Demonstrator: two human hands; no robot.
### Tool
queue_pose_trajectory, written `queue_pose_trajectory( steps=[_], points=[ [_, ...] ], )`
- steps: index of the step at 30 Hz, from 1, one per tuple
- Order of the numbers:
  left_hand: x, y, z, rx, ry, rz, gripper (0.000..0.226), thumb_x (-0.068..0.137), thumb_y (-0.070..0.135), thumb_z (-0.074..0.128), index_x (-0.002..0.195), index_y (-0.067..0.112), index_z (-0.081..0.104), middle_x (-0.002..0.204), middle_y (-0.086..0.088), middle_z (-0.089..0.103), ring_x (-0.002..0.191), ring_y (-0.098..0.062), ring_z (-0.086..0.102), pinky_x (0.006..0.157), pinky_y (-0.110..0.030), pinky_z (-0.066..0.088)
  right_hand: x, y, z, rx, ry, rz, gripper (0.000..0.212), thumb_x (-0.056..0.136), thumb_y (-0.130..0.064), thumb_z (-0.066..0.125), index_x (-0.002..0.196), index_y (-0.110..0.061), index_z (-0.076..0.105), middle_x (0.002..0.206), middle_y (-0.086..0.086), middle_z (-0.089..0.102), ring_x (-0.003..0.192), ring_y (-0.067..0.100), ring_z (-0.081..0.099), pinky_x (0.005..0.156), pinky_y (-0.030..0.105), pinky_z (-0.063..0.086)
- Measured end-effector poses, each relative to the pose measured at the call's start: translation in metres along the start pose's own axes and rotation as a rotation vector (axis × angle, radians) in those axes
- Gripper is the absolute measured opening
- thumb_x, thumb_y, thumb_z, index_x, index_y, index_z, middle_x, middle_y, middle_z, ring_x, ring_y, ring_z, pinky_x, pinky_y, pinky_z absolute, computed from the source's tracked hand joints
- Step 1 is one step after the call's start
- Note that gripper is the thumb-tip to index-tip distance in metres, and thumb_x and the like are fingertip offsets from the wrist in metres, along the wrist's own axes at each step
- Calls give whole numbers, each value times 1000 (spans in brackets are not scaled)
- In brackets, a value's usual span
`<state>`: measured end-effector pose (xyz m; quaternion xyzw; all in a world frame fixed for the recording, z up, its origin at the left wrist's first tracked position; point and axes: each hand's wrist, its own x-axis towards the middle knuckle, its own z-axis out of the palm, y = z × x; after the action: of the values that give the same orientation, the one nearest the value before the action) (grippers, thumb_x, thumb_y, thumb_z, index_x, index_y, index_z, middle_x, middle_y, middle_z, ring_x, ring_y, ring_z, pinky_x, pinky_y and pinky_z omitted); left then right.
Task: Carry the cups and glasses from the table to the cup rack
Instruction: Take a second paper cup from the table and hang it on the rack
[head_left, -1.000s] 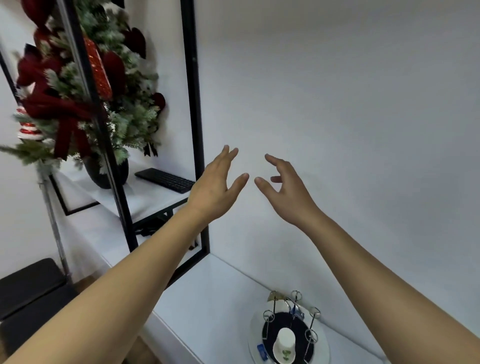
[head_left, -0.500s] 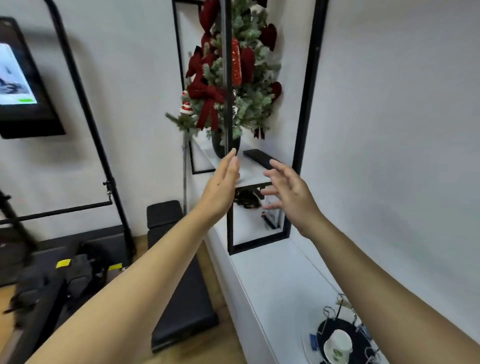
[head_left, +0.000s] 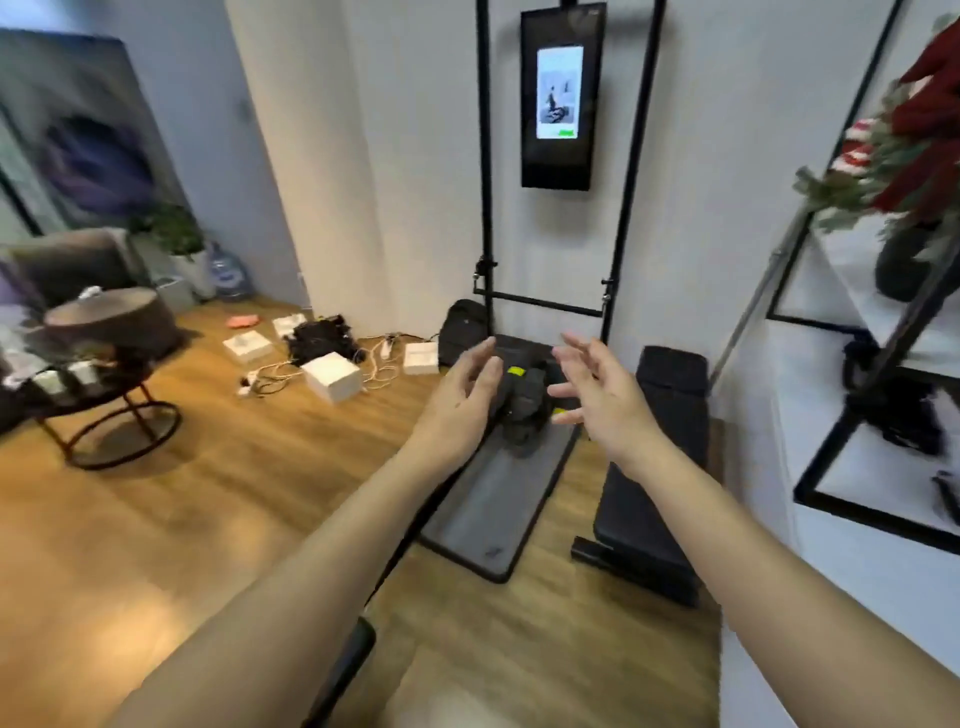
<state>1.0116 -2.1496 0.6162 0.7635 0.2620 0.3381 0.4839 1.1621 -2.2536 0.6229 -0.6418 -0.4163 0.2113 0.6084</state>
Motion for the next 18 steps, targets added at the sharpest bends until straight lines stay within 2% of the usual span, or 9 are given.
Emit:
queue_pose_trajectory(
  steps=[1,2,5,7,9,14,18],
  points=[
    [-16,-7,-37,92,51,-6,56,100,45,55,151,26,42,147,8,49,117,7,54,103,-18,45,-1,-5,36,-18,-68,-34,43,100,-39,53,142,-30,46,138,-3,55,106,18,65,74,37,61],
    [-32,-17,-75,193,106,-10,59,99,39,60,153,26,39,152,6,45,122,4,51,102,-17,44,-3,-11,75,-52,-136,-75,46,98,-38,57,142,-32,46,138,-7,54,108,15,64,81,37,60],
    [-84,-48,-187,486,229,-95,76,92,51,66,156,33,30,165,8,24,147,-14,33,117,-38,36,-18,-31,187,-198,-307,-169,62,91,-40,68,146,-33,40,149,-8,44,118,15,58,96,34,51],
    [-126,-67,-262,621,290,-192,82,89,59,65,157,38,25,168,9,15,152,-14,22,120,-43,30,-35,-44,267,-272,-408,-211,72,89,-42,71,150,-31,34,155,-4,35,132,19,47,106,41,45],
    [-170,-85,-329,714,336,-269,84,88,61,65,157,37,23,169,9,12,153,-15,21,118,-47,34,-54,-54,343,-324,-482,-265,76,89,-43,70,152,-29,30,159,-2,29,141,20,37,114,44,38],
    [-276,-125,-503,901,442,-401,81,91,59,62,157,35,23,169,8,11,153,-16,23,113,-42,41,-121,-82,537,-279,-612,-335,73,91,-46,66,153,-30,30,161,-5,26,145,19,33,115,47,38],
    [-339,-141,-613,955,489,-486,76,93,56,61,157,36,24,169,7,13,153,-18,22,113,-44,39,-161,-110,666,-327,-704,-387,70,93,-45,64,153,-32,30,163,-4,21,148,18,27,117,42,34]
  ],
)
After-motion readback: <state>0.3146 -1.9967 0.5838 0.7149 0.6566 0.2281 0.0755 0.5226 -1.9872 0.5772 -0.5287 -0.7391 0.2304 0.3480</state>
